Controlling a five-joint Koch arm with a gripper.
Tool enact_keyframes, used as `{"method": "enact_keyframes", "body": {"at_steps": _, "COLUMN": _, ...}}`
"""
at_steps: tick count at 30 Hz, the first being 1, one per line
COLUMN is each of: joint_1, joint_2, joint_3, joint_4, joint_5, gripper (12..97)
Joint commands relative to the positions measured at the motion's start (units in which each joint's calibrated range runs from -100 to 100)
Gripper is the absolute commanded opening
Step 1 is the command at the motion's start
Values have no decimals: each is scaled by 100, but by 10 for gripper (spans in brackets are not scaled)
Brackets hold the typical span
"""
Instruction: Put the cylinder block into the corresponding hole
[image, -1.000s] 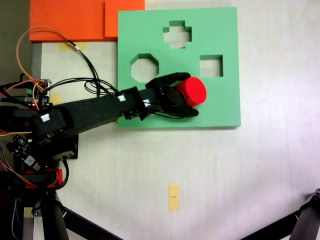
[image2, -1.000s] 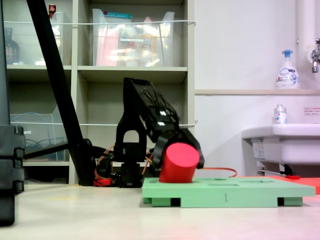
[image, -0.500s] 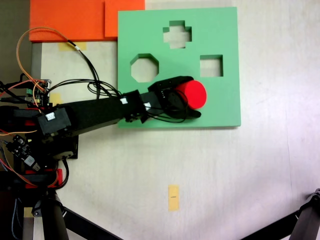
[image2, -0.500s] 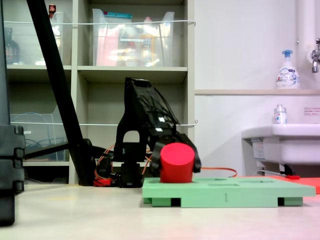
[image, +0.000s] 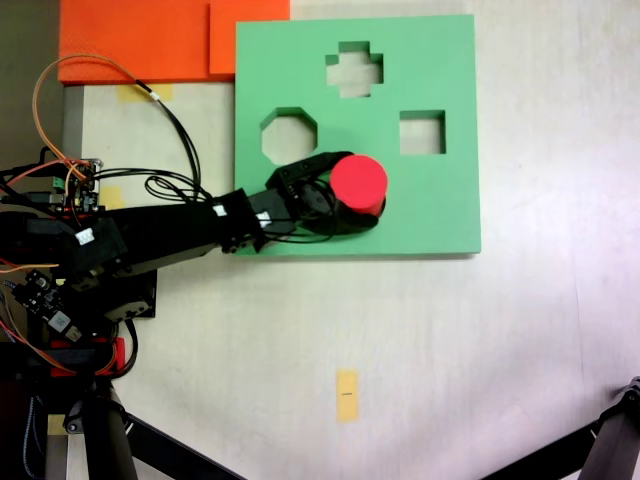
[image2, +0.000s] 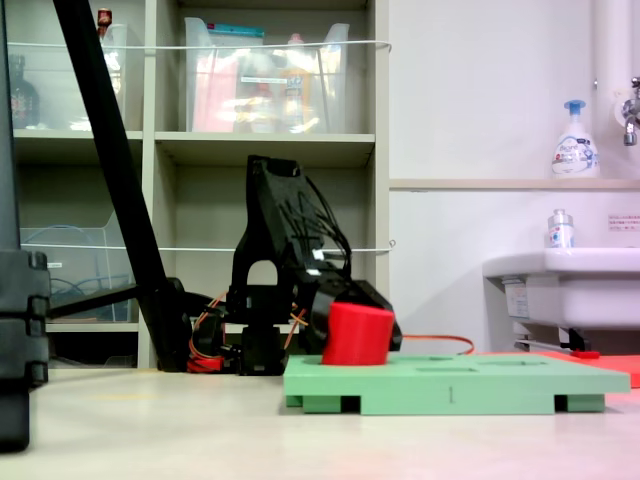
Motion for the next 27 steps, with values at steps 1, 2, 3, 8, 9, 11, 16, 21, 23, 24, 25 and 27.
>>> {"method": "enact_keyframes", "body": {"at_steps": 1, "joint_1": 34, "joint_2": -214, "joint_3": -4, "joint_4": 448, "joint_5": -20, "gripper": 293}}
{"method": "enact_keyframes", "body": {"at_steps": 2, "joint_1": 44, "joint_2": -144, "joint_3": -33, "joint_4": 458, "joint_5": -15, "gripper": 332}}
{"method": "enact_keyframes", "body": {"at_steps": 3, "joint_1": 54, "joint_2": -116, "joint_3": -43, "joint_4": 458, "joint_5": -15, "gripper": 397}}
{"method": "enact_keyframes", "body": {"at_steps": 8, "joint_1": 59, "joint_2": -144, "joint_3": -233, "joint_4": 458, "joint_5": -15, "gripper": 677}}
{"method": "enact_keyframes", "body": {"at_steps": 9, "joint_1": 59, "joint_2": -270, "joint_3": -323, "joint_4": 458, "joint_5": -15, "gripper": 730}}
{"method": "enact_keyframes", "body": {"at_steps": 11, "joint_1": 59, "joint_2": -745, "joint_3": -572, "joint_4": 448, "joint_5": -15, "gripper": 849}}
{"method": "enact_keyframes", "body": {"at_steps": 16, "joint_1": 63, "joint_2": -1499, "joint_3": -681, "joint_4": 314, "joint_5": -34, "gripper": 849}}
{"method": "enact_keyframes", "body": {"at_steps": 21, "joint_1": -39, "joint_2": -3817, "joint_3": -632, "joint_4": -1468, "joint_5": -811, "gripper": 538}}
{"method": "enact_keyframes", "body": {"at_steps": 23, "joint_1": -156, "joint_2": -4865, "joint_3": -522, "joint_4": -2257, "joint_5": -1656, "gripper": 464}}
{"method": "enact_keyframes", "body": {"at_steps": 24, "joint_1": -176, "joint_2": -5158, "joint_3": -522, "joint_4": -2248, "joint_5": -2198, "gripper": 462}}
{"method": "enact_keyframes", "body": {"at_steps": 25, "joint_1": -205, "joint_2": -5479, "joint_3": -572, "joint_4": -2238, "joint_5": -2750, "gripper": 462}}
{"method": "enact_keyframes", "body": {"at_steps": 27, "joint_1": -259, "joint_2": -6038, "joint_3": -602, "joint_4": -2392, "joint_5": -3306, "gripper": 461}}
